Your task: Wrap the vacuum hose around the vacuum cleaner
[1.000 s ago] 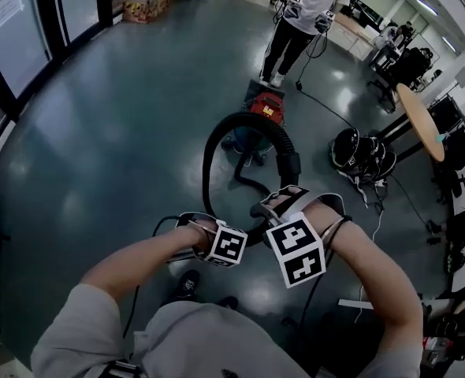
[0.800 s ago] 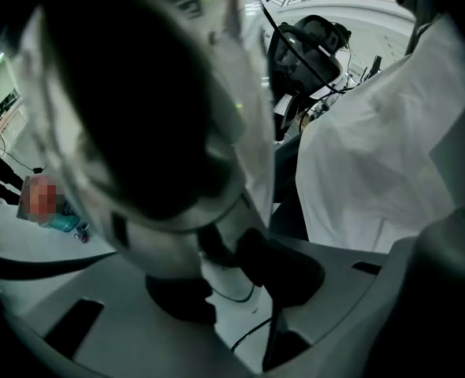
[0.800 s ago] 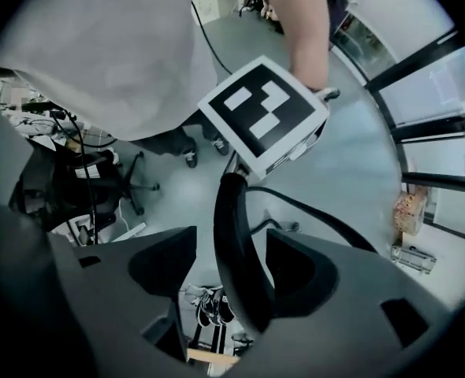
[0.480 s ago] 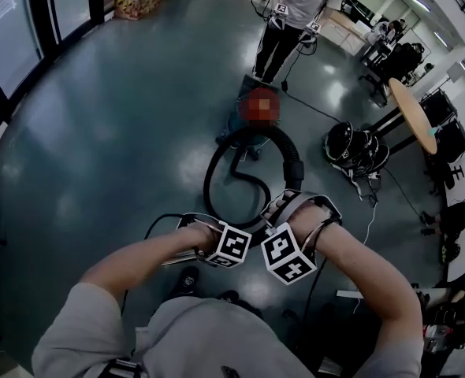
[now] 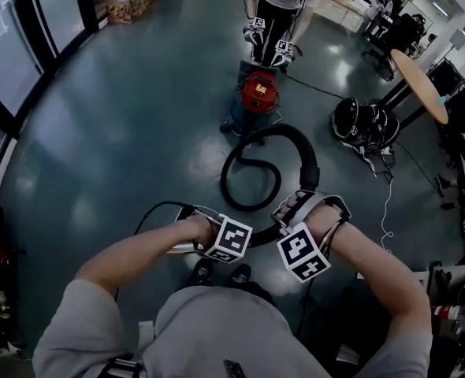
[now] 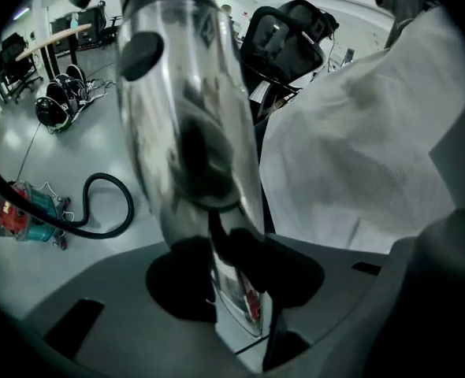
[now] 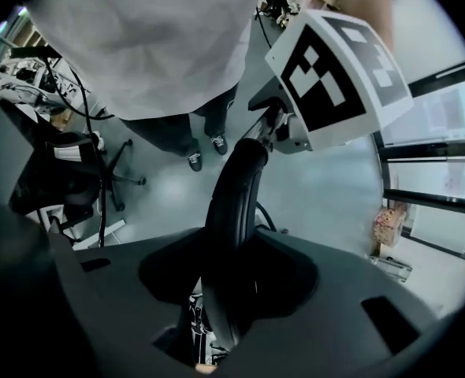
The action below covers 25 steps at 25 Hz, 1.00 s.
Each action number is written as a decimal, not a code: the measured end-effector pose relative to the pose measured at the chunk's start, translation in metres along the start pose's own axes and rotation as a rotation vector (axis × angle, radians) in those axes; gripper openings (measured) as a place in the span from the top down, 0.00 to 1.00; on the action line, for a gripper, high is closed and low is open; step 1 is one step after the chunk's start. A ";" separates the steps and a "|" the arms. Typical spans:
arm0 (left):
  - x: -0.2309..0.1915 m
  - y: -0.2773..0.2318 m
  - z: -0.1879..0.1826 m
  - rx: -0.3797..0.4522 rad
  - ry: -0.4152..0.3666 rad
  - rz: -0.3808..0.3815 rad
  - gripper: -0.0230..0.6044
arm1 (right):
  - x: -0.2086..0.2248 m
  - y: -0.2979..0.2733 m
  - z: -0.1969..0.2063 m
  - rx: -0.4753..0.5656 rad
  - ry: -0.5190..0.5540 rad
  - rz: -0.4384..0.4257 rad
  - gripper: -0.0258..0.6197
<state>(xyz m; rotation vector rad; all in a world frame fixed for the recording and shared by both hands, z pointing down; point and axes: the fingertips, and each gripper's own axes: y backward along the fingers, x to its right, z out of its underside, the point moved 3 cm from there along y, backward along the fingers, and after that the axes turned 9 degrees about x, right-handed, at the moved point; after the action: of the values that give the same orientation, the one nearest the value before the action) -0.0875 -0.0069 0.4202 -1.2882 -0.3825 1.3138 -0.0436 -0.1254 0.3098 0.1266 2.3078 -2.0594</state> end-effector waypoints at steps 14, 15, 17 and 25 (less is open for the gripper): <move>-0.054 0.023 -0.089 0.316 0.143 -0.364 0.72 | -0.103 -0.009 0.073 0.203 -0.275 0.166 0.73; -0.059 0.026 -0.089 0.334 0.146 -0.411 0.71 | -0.107 -0.012 0.078 0.215 -0.305 0.170 0.73; -0.068 0.036 -0.088 0.368 0.167 -0.511 0.68 | -0.115 -0.020 0.087 0.243 -0.370 0.171 0.73; -0.088 0.083 -0.055 0.484 0.390 -0.758 0.58 | -0.149 -0.054 0.119 0.268 -0.494 0.145 0.73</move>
<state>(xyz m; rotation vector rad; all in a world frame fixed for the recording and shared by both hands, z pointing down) -0.1098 -0.1282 0.3697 -0.8259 -0.2182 0.4526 0.0972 -0.2543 0.3623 -0.1813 1.6859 -2.0305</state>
